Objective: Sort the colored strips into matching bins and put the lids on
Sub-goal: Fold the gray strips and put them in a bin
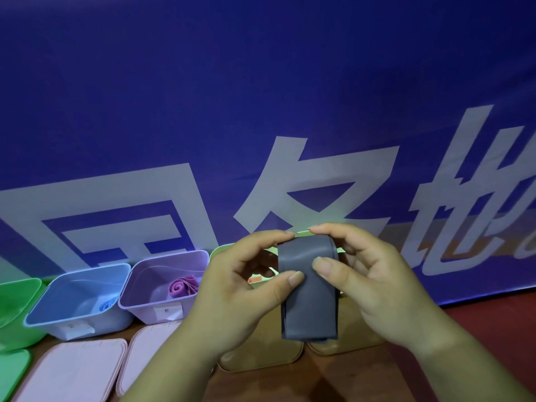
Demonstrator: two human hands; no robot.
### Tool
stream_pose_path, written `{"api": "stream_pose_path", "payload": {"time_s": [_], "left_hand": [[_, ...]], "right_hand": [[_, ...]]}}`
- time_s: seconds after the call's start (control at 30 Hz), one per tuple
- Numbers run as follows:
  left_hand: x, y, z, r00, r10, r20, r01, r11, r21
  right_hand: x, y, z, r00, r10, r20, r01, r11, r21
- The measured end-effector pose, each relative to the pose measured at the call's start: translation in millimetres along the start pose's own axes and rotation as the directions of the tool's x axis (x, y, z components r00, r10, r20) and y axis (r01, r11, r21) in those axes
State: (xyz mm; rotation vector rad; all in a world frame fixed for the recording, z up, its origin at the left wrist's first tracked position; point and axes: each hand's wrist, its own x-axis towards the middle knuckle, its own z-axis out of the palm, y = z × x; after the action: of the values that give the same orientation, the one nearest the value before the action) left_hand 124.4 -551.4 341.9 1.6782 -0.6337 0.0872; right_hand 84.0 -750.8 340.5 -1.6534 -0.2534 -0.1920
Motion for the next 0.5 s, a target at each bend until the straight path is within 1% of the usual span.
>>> {"api": "stream_pose_path", "payload": {"time_s": [0.2,0.3,0.4,0.5], "left_hand": [[-0.3,1.7,4.0,0.999,-0.035,-0.027,0.034,0.999,-0.016],[-0.5,3.7,6.8,0.998,-0.043,-0.036,0.041,0.997,-0.058],[0.2,4.8,7.4,0.997,-0.071,-0.015,0.07,0.994,-0.081],[0.9,2.8,3.7,0.996,-0.079,0.041,0.081,0.996,-0.037]], "right_hand": [[-1.8,-1.6,-3.0,0.998,-0.043,0.034,0.046,0.995,-0.086],[-2.4,-0.9,-3.9,0.996,-0.067,0.053,0.073,0.987,-0.14],[-3.1,0.7,-4.8,0.997,-0.069,0.034,0.073,0.989,-0.127],[-4.1,1.1,-5.3,0.998,-0.062,0.025,0.065,0.991,-0.12]]}}
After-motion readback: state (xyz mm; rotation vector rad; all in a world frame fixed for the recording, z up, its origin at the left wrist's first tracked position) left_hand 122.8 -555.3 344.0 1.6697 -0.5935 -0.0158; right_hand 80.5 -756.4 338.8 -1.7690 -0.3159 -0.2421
